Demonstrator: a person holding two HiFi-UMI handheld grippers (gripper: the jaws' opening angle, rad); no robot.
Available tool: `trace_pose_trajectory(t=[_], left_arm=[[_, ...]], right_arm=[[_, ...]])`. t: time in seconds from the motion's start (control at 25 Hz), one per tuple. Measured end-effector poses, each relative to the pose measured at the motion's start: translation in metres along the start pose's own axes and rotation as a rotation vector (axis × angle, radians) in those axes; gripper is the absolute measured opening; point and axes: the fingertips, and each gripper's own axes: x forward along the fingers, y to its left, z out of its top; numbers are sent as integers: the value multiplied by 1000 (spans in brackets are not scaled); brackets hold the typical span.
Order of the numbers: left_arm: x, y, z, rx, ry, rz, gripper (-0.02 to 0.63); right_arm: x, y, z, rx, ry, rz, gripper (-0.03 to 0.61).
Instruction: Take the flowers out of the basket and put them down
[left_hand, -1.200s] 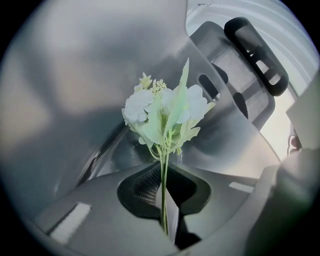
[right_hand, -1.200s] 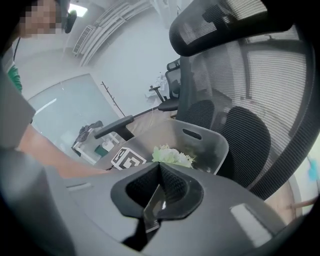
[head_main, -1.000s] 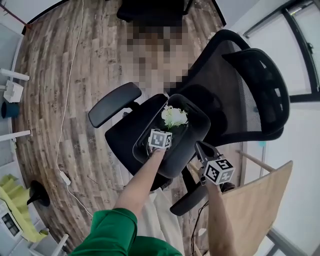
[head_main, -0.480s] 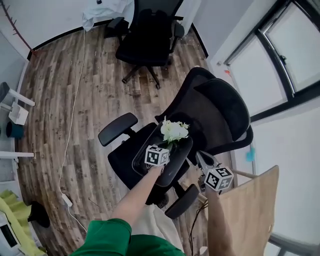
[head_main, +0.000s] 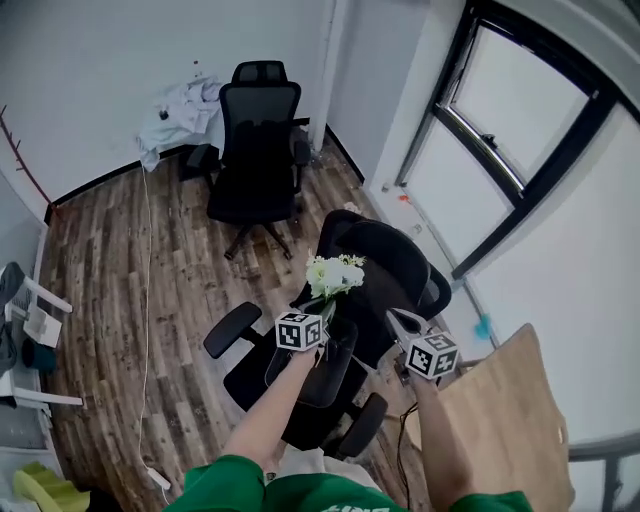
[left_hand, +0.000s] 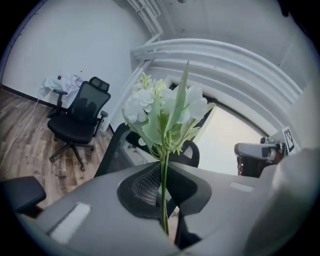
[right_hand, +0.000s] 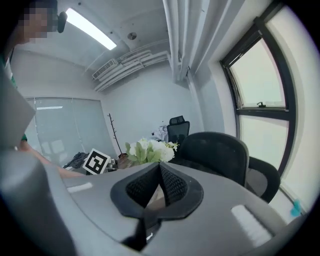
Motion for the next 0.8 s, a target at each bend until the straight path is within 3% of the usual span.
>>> trace_pose_trajectory(t=[0.44,0.8], left_arm=[[-4,-95,126,123,-143,-162,35],[-2,-162,150,153,-147,-328,35]], right_arm=[[-61,-12,70,-81,-112,-71,6],[-105,-23,79,-76,-163,-162,6]])
